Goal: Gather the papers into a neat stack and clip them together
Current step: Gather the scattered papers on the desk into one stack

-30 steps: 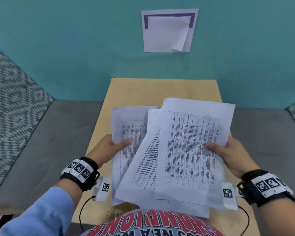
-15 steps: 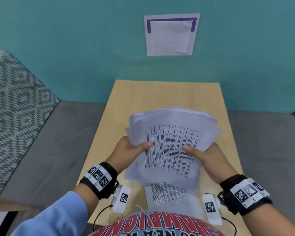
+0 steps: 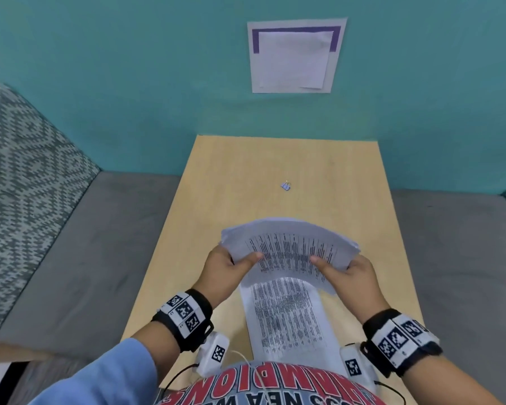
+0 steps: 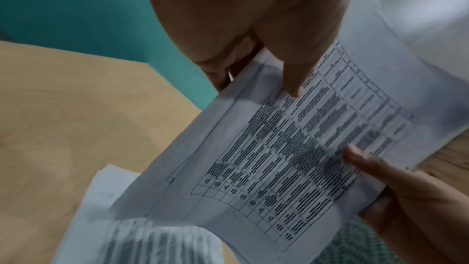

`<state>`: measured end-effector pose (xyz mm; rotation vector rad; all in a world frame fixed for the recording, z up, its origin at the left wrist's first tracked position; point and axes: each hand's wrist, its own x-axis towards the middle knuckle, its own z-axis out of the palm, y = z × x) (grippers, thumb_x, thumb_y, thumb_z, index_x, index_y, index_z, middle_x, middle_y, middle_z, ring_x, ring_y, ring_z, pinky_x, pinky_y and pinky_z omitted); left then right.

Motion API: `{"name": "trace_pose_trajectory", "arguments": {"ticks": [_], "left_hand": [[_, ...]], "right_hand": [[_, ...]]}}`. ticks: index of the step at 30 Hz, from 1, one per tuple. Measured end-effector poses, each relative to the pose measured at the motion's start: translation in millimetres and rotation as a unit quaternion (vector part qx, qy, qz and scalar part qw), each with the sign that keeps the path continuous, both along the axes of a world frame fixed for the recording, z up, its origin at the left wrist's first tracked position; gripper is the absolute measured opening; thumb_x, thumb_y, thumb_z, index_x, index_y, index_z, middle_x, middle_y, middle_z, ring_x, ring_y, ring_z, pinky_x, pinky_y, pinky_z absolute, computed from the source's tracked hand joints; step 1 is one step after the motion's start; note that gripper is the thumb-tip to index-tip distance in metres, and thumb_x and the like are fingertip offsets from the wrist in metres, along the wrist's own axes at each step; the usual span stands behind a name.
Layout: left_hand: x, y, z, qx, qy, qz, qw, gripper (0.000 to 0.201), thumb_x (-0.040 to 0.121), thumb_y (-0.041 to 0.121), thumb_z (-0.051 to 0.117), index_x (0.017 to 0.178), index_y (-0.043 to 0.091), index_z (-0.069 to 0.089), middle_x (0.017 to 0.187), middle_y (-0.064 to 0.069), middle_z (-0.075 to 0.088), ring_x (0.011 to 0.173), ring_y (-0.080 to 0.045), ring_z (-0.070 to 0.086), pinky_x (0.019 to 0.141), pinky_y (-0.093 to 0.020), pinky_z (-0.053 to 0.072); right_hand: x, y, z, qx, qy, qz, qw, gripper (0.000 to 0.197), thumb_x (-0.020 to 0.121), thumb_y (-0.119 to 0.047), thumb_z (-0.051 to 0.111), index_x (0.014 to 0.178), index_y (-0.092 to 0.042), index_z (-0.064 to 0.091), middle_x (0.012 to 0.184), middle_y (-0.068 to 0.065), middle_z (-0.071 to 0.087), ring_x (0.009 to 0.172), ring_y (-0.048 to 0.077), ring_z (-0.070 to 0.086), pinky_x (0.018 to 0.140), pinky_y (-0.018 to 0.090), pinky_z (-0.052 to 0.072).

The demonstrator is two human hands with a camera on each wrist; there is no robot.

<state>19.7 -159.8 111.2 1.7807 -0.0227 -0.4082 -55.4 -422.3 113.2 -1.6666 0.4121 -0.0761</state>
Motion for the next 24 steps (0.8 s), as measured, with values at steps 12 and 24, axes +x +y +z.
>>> {"name": "trace_pose_trajectory", "arguments": {"ticks": [12, 24], "left_hand": [[14.4, 4.8, 9.0, -0.082, 0.053, 0.035, 0.995, 0.017, 0.097, 0.015, 0.075, 0.112, 0.014, 0.081, 0.114, -0.004, 0.084, 0.108, -0.023, 0.08, 0.095, -0.041, 0.062], [10.4, 5.3, 32.7, -0.34, 0.205, 0.129, 0.909, 0.04, 0.103, 0.015, 0.062, 0.143, 0.008, 0.063, 0.141, -0.012, 0.071, 0.133, -0.033, 0.067, 0.117, -0.053, 0.048]], "right_hand": [[7.2, -17.3, 10.4, -0.032, 0.014, 0.046, 0.998, 0.017, 0.082, -0.017, 0.087, 0.095, -0.023, 0.077, 0.089, -0.012, 0.083, 0.084, 0.007, 0.079, 0.082, 0.029, 0.063], [-12.5, -26.9, 29.3, 0.399, 0.02, -0.088, 0.912, 0.036, 0.101, -0.01, 0.059, 0.136, -0.005, 0.065, 0.131, 0.016, 0.074, 0.114, 0.027, 0.075, 0.088, 0.038, 0.064]]}}
